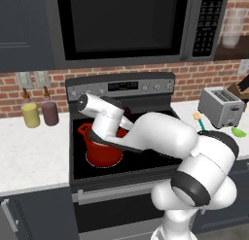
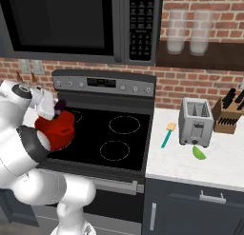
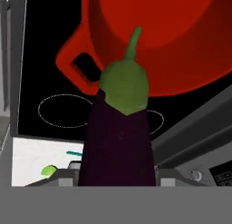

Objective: Put the eggplant and lemon wedge in the pot. Retrieve the spatula and lightly stir the vegetables in the pot.

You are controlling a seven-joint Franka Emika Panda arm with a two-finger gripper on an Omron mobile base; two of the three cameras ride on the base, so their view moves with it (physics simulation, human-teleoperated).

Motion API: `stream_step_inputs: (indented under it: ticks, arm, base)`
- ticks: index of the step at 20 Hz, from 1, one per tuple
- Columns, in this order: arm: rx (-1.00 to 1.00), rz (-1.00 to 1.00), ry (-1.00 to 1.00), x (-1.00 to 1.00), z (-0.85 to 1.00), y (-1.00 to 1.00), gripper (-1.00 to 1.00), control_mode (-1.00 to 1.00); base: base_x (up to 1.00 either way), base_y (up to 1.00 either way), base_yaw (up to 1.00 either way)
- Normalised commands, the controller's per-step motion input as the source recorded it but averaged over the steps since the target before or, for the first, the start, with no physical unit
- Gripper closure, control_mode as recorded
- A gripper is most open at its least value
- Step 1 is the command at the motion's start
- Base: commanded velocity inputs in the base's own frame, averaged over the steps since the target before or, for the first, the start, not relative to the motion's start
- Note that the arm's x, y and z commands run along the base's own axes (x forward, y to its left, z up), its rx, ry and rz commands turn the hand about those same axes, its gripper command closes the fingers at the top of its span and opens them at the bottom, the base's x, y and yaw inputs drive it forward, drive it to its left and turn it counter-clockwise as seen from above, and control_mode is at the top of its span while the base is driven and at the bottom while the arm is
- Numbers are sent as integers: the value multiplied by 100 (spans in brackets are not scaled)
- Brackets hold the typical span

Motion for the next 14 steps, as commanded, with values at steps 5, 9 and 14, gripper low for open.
stream_step_inputs:
  ticks: [5, 9, 14]
  arm:
    - [-3, 0, 0, 19, -41, 43, 100, -100]
    - [-1, 0, 6, 6, -22, 26, 100, -100]
    - [0, 0, 8, 0, -18, 10, 100, -100]
  base:
    - [0, 0, 0]
    - [0, 0, 0]
    - [0, 0, 0]
